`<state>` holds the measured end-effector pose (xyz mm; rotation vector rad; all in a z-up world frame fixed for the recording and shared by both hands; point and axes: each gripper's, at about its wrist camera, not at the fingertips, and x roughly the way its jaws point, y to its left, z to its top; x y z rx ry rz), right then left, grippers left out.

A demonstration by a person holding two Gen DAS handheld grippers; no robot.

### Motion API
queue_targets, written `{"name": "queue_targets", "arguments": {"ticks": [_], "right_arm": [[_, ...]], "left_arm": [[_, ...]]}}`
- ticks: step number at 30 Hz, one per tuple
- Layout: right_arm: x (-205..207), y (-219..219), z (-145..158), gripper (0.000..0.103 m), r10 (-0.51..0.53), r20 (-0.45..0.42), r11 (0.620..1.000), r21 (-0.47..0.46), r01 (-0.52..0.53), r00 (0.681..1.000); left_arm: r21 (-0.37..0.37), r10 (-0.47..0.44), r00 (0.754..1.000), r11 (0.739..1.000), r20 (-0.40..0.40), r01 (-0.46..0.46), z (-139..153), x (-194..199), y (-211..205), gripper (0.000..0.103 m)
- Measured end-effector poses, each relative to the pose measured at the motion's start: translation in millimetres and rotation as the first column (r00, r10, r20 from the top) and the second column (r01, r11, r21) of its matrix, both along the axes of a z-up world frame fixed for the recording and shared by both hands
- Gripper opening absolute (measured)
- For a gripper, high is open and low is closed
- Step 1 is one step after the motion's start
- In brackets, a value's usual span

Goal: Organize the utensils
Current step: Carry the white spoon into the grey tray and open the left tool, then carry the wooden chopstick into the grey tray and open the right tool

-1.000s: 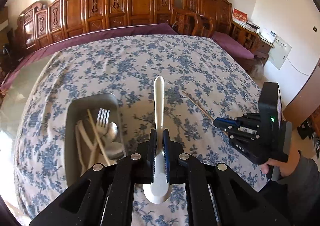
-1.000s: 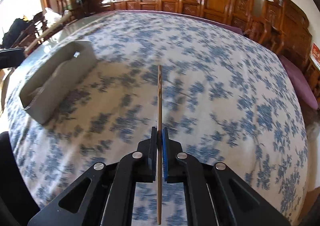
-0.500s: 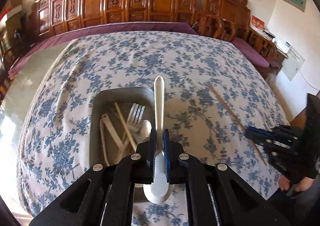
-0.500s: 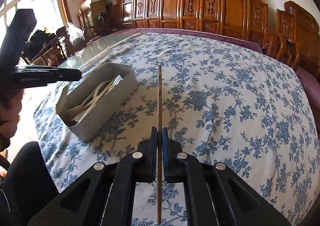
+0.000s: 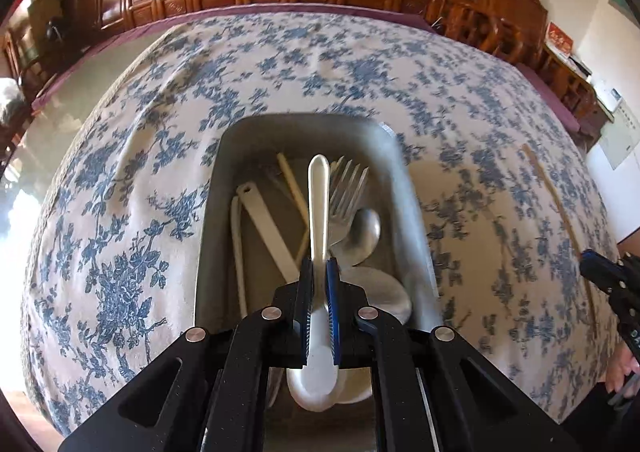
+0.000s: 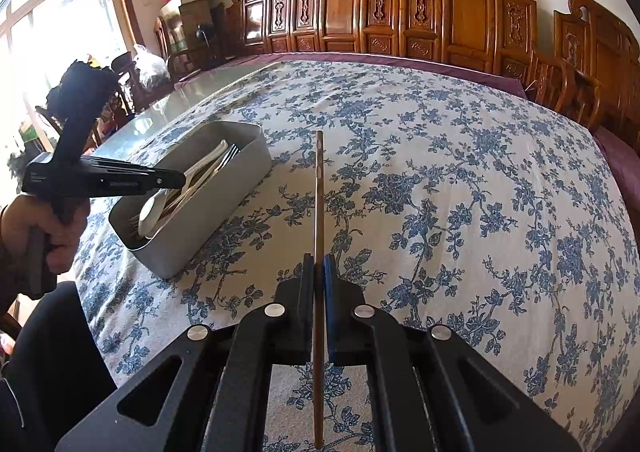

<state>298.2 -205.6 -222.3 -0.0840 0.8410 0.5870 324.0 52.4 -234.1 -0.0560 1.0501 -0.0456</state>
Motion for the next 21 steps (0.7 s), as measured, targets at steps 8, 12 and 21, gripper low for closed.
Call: {"name": "queue_targets", "arguments": {"ticks": [8, 12, 21], "right_arm": [[-2, 2, 2, 0.006, -0.004, 0.007, 1.0, -0.007, 0.004, 1.0], [0, 3, 2, 0.006, -0.01, 0.0, 1.0, -0.005, 0.01, 1.0], [-6, 28, 9, 0.006, -0.007, -0.015, 1.0, 0.002, 0.007, 1.0]], "left_arm": [[0.02, 0.002, 1.0, 1.0, -0.008, -0.002, -5, 1, 0, 0.006], [0.027, 0.008, 1.0, 1.0, -0.002, -0.008, -2, -4, 3, 0.007], [0.036, 0.0, 0.999, 0.999, 0.049, -0.001, 25, -27, 15, 0.017]]}}
